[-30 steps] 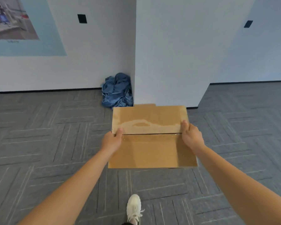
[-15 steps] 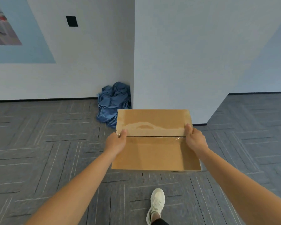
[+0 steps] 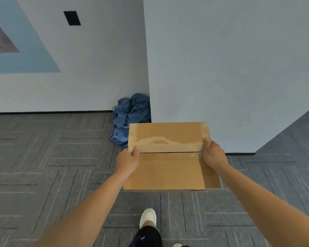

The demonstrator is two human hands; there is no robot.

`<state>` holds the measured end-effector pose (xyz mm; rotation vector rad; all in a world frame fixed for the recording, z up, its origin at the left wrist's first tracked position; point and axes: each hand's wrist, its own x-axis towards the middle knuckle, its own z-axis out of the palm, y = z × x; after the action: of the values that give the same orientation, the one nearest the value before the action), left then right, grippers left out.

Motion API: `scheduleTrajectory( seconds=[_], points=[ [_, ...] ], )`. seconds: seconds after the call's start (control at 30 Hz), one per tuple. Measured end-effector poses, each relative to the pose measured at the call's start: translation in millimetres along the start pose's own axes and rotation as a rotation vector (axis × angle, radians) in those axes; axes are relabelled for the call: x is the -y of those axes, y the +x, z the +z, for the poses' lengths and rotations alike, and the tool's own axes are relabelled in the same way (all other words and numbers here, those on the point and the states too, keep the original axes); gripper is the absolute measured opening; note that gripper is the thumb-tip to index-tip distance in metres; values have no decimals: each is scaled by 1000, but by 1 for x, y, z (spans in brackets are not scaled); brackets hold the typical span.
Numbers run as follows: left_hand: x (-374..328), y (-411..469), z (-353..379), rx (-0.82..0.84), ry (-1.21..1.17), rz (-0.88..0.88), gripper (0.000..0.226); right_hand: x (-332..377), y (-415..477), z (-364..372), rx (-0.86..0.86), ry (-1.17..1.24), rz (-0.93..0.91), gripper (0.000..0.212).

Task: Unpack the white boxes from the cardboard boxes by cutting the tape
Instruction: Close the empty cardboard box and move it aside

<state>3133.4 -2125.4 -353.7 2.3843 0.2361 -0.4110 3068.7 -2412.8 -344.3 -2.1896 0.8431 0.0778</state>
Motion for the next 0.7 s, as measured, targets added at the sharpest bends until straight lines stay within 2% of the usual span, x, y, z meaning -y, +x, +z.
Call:
scheduleTrajectory(
  seconds=[0.1,0.3,0.53,0.6,0.7],
  points=[
    [19,68,45,-60,88,19,66,-17,61,39,-11,-37,16,66],
    [79,209,168,-96,165,109,78,-91,188,148,-41,-86,50,65],
    [141,331,288,-30,195,82,63,-172,313,256,32,-201,9,66],
    [153,355,314,-11,219,60,62,-187,338,277,59,-234,14,59],
    [168,382,345,-6,223,50,61,-205,366,302,64,-153,46,44]
  ],
)
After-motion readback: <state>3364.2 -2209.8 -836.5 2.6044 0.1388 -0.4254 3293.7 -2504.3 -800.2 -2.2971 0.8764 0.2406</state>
